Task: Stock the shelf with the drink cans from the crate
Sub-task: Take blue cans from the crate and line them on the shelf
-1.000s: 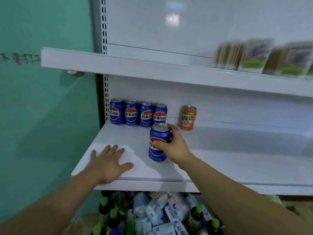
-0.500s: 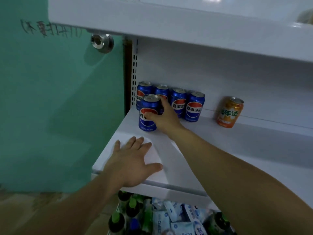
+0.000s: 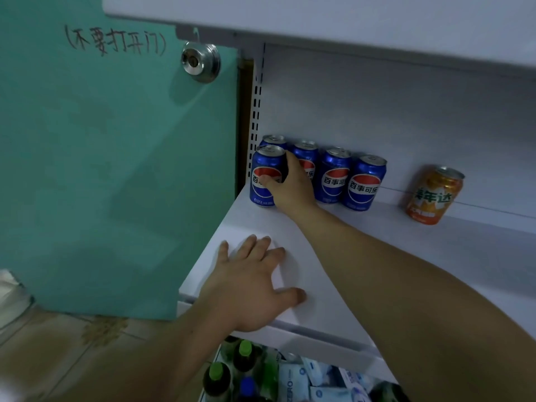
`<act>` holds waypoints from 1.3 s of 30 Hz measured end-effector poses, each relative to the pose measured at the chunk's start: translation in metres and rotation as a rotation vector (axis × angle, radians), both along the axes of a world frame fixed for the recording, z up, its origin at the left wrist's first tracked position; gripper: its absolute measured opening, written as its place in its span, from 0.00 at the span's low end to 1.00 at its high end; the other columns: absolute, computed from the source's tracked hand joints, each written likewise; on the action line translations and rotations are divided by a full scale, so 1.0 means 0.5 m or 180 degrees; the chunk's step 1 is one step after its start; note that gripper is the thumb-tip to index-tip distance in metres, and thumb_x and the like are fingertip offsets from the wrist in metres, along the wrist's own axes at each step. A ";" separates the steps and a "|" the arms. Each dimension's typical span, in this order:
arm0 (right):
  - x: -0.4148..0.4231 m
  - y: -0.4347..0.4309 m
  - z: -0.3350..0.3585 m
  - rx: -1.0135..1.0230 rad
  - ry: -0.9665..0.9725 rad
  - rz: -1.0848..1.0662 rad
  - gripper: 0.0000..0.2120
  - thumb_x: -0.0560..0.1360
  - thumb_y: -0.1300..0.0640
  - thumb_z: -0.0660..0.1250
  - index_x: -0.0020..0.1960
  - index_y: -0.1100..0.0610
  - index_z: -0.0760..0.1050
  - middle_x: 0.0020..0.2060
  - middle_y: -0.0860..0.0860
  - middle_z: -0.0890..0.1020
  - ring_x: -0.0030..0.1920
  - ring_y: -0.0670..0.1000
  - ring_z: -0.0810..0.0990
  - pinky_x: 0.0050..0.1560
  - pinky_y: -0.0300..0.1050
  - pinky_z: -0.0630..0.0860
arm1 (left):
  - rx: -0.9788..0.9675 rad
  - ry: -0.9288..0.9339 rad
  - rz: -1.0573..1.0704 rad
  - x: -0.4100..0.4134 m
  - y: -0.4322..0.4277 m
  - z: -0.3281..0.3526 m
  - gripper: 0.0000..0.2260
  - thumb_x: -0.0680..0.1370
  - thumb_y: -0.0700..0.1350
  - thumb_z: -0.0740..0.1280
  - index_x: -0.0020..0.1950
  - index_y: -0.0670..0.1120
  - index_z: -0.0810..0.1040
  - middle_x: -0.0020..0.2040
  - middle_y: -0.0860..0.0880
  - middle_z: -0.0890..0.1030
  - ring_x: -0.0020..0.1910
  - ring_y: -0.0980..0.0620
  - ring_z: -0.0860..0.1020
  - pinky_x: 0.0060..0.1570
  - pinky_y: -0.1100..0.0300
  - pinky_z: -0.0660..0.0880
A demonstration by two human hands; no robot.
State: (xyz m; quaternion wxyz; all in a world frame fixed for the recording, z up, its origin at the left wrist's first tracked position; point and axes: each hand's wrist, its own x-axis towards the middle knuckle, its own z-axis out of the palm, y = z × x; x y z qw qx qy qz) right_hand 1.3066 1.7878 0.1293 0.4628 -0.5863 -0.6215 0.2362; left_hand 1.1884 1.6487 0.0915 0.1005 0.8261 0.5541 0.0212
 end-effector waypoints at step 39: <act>0.714 -1.434 -0.132 -0.3190 -0.0823 -0.3470 0.35 0.75 0.38 0.64 0.77 0.52 0.59 0.72 0.53 0.68 0.69 0.56 0.69 0.63 0.48 0.68 | -0.1284 0.0840 -0.3584 0.781 -0.746 -0.202 0.34 0.76 0.60 0.65 0.77 0.48 0.59 0.77 0.47 0.60 0.74 0.46 0.62 0.70 0.53 0.64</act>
